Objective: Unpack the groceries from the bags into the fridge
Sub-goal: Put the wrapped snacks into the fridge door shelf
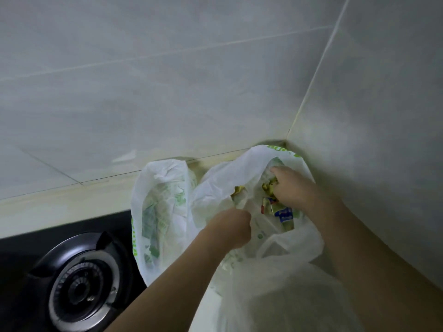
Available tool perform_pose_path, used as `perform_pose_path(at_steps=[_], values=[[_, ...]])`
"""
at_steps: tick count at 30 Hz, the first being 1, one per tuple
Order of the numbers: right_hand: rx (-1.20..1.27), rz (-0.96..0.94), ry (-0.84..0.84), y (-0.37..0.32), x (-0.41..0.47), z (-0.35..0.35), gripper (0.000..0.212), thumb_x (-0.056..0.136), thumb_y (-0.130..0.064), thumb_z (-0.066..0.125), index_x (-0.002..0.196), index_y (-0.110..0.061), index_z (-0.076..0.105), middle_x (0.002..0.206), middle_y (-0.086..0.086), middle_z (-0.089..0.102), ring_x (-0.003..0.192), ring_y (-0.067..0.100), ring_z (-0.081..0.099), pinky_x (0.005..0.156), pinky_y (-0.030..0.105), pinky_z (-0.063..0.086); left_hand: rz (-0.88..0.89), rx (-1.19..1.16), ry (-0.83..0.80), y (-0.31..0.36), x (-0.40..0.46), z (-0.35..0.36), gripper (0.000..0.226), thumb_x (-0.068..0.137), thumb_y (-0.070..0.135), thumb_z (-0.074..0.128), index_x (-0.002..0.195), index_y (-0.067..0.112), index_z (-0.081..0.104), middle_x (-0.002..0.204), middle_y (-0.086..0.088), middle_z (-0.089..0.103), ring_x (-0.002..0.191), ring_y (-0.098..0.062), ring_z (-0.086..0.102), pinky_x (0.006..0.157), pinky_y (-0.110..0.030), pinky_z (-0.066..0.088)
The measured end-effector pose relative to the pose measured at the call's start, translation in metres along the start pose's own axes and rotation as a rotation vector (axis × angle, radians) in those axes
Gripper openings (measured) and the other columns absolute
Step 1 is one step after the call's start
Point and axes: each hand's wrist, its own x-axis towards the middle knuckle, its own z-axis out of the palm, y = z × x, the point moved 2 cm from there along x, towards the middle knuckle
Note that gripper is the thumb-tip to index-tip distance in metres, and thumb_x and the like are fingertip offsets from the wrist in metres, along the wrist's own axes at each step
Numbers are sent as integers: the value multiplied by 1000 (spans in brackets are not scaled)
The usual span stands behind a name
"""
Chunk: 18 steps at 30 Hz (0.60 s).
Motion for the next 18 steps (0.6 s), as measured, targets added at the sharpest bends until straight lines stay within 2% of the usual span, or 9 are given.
perform_pose_path(at_steps=[2,5,8,10,15,18], values=[[-24,-24,-11,4,13,5,48,92,-6,41,139,-16,46,140,10,48,123,28,48,97,34,42,-3,100,-38,-10,10,4,28,94,12,42,115,10,61,114,-8,63,107,-26,60,91,-34,45],[-111,-15,-30,13,32,13,51,92,-9,44,142,-18,43,142,9,46,122,30,49,98,36,44,21,228,53,-23,20,-2,29,88,10,45,110,14,63,115,-4,64,115,-23,56,112,-40,29],[-148,2,-60,22,47,24,53,90,-12,47,142,-19,42,128,11,53,103,27,53,85,34,47,-11,303,197,-29,24,-13,43,88,14,45,130,14,56,142,-10,48,134,-28,40,113,-45,27],[-191,9,-96,26,52,31,48,90,-14,47,138,-17,46,125,12,53,103,27,53,85,35,48,-63,307,253,-32,25,-21,52,90,16,41,142,11,45,155,-11,31,141,-32,28,114,-48,22],[-319,-5,-97,32,54,39,33,88,-18,51,120,-12,53,120,12,51,107,29,53,84,35,47,-160,286,297,-37,38,-34,64,89,22,40,151,14,25,155,-9,27,144,-33,21,117,-49,12],[-357,-33,-70,29,51,45,35,87,-18,54,121,-13,53,127,12,47,116,30,47,94,38,45,-172,272,318,-37,52,-37,63,88,25,44,148,17,29,149,-6,36,141,-31,27,117,-48,14]])
